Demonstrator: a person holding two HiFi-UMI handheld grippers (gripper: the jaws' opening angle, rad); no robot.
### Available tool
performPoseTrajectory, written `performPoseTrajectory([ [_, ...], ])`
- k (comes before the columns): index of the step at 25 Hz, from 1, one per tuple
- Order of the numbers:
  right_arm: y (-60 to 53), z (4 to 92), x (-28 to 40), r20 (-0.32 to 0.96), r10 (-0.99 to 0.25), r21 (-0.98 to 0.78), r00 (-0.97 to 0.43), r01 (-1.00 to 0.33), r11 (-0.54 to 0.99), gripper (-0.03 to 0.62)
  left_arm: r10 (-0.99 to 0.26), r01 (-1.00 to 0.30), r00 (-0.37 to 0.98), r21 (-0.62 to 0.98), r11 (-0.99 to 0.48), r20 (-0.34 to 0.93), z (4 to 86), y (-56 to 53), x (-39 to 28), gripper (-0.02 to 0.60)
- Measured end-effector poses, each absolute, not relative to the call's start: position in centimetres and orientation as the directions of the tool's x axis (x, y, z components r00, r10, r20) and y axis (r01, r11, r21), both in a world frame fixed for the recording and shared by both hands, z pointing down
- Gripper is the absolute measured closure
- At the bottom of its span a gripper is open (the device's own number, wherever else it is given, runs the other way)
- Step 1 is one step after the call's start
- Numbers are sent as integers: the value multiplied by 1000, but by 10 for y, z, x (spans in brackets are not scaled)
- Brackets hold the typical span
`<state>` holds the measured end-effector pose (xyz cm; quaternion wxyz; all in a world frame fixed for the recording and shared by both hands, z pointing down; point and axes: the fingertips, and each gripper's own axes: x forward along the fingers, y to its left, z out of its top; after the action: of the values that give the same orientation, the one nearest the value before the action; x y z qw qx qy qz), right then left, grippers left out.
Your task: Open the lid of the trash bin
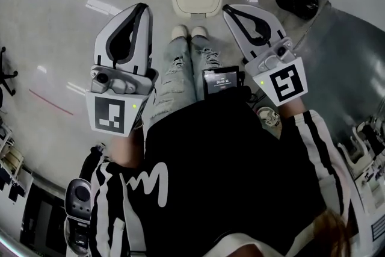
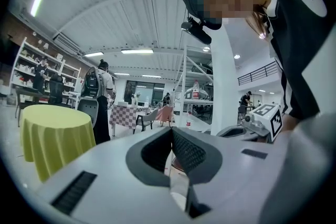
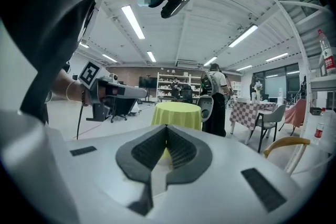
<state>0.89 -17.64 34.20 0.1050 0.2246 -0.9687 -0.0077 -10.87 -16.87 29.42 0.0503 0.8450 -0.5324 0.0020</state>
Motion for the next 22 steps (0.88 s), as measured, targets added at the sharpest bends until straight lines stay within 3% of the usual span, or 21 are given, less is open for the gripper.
performPoseTrajectory([
  [22,-171,468,-6,345,-318,-10,-883,-342,940,585,-905,-909,410,124,-397,115,360,-166,-111,574],
])
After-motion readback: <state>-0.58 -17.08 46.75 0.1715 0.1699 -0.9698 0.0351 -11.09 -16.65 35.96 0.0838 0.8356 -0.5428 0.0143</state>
